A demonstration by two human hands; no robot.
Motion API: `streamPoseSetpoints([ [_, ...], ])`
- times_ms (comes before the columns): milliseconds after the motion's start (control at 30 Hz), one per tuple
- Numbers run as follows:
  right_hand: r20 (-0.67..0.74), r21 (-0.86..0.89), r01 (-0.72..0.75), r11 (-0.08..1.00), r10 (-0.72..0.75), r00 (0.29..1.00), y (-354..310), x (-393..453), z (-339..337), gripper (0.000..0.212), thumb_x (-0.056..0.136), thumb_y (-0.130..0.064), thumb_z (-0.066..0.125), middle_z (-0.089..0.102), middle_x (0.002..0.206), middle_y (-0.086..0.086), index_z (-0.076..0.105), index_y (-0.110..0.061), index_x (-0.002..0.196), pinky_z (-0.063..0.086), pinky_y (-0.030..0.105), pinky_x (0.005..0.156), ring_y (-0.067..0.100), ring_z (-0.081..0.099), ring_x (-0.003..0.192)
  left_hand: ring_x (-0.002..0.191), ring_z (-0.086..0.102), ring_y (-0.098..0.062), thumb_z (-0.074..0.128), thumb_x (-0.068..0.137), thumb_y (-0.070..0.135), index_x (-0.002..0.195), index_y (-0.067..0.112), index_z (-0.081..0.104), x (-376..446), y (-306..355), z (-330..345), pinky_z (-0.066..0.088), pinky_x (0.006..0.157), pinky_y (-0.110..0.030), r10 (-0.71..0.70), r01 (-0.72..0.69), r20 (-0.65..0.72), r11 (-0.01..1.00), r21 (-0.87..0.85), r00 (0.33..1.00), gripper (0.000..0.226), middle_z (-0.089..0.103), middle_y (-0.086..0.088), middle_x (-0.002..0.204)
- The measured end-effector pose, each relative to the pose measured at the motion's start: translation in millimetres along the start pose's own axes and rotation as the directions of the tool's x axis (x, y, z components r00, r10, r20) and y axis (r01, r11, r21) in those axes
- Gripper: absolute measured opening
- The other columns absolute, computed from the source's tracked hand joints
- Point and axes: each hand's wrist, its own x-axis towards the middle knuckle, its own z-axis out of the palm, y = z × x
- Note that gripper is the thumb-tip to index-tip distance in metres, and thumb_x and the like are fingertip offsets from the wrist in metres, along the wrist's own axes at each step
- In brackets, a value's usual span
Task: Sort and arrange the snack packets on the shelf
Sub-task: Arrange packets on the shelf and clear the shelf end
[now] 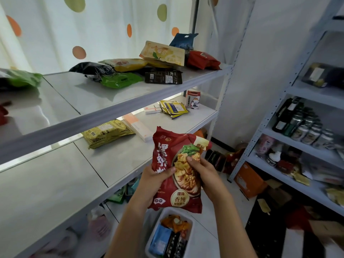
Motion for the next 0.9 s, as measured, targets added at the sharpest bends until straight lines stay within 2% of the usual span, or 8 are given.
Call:
streamPoseSetpoints([
  [67,0.015,-0.076,-0.025,0.997,0.026,1.000,6.3,-2.8,0.6,0.051,0.074,-0.034,0.083,0.075,0.109,0.003,0.063,-0.021,0.120,0.056,0.041,0.092,0.022,0.072,0.099,0.085,0.074,-0.027,0.085,0.071,0.029,0.109,0.020,0.069,0.2,-3.8,-0.7,0.057,0.085,-0.049,-0.003,0.003,0.001,1.000,-0.006,1.000,0.042,0.076,-0.006,0.095],
  [200,-0.079,-0.109,0.051,0.993,-0.060,0.995,21.1,-7.7,3.6,0.046,0.074,-0.025,0.085,0.076,0.103,0.003,0.065,-0.020,0.115,0.059,0.040,0.085,0.021,0.074,0.092,0.083,0.074,-0.025,0.086,0.070,0.031,0.109,0.021,0.068,2.2,-11.6,-1.4,0.058,0.084,-0.047,-0.039,0.039,-0.004,0.999,-0.005,0.999,0.044,0.076,-0.004,0.094],
  [333,-0.177,-0.100,0.036,0.994,-0.053,0.983,37.5,-9.7,2.6,0.057,0.064,-0.035,0.090,0.075,0.104,0.005,0.067,-0.021,0.114,0.058,0.047,0.086,0.025,0.073,0.094,0.083,0.074,-0.025,0.084,0.071,0.036,0.108,0.022,0.068,6.8,-21.9,-4.3,0.058,0.084,-0.046,-0.079,0.078,0.034,0.997,0.013,0.996,0.042,0.076,-0.004,0.093],
  [400,-0.253,-0.100,0.041,0.994,-0.066,0.965,48.1,-11.1,-0.2,0.064,0.056,-0.043,0.093,0.073,0.110,0.007,0.069,-0.022,0.112,0.059,0.048,0.084,0.025,0.073,0.095,0.081,0.074,-0.025,0.082,0.074,0.035,0.109,0.020,0.068,7.1,-29.8,-4.3,0.060,0.078,-0.041,-0.089,0.089,0.050,0.996,0.007,0.995,0.041,0.077,-0.004,0.091],
  [500,-0.332,-0.103,0.043,0.994,-0.075,0.940,64.0,-15.4,-8.9,0.054,0.068,-0.031,0.089,0.074,0.108,0.005,0.066,-0.020,0.116,0.060,0.044,0.082,0.023,0.073,0.093,0.077,0.074,-0.021,0.082,0.074,0.030,0.105,0.020,0.067,9.6,-48.4,-3.7,0.059,0.066,-0.031,-0.128,0.126,0.061,0.991,0.042,0.990,0.036,0.077,-0.001,0.088],
  [600,-0.381,-0.062,0.001,0.998,-0.025,0.924,76.6,-23.5,-20.4,0.039,0.078,-0.022,0.082,0.076,0.101,0.004,0.067,-0.017,0.113,0.060,0.041,0.079,0.022,0.074,0.088,0.082,0.074,-0.020,0.087,0.068,0.031,0.109,0.020,0.065,12.6,-72.2,0.4,0.060,0.076,-0.040,-0.177,0.166,0.109,0.981,0.103,0.978,0.048,0.076,-0.001,0.096],
  [767,-0.448,-0.018,-0.125,0.992,0.104,0.888,103.4,-29.2,-48.8,0.030,0.080,-0.025,0.079,0.077,0.095,0.000,0.068,-0.022,0.107,0.059,0.039,0.079,0.021,0.074,0.086,0.082,0.074,-0.022,0.084,0.072,0.019,0.109,0.017,0.064,13.7,-103.6,19.9,0.060,0.068,-0.034,-0.225,0.210,0.152,0.972,0.105,0.963,0.043,0.076,-0.002,0.095],
  [900,-0.473,0.004,-0.243,0.970,0.216,0.854,121.5,-18.3,-78.8,0.024,0.083,-0.014,0.071,0.076,0.094,-0.001,0.068,-0.025,0.104,0.058,0.040,0.083,0.023,0.072,0.089,0.080,0.074,-0.025,0.080,0.076,0.011,0.103,0.015,0.065,20.4,-124.1,40.1,0.059,0.065,-0.033,-0.255,0.240,0.139,0.964,0.112,0.957,0.031,0.077,-0.003,0.092],
])
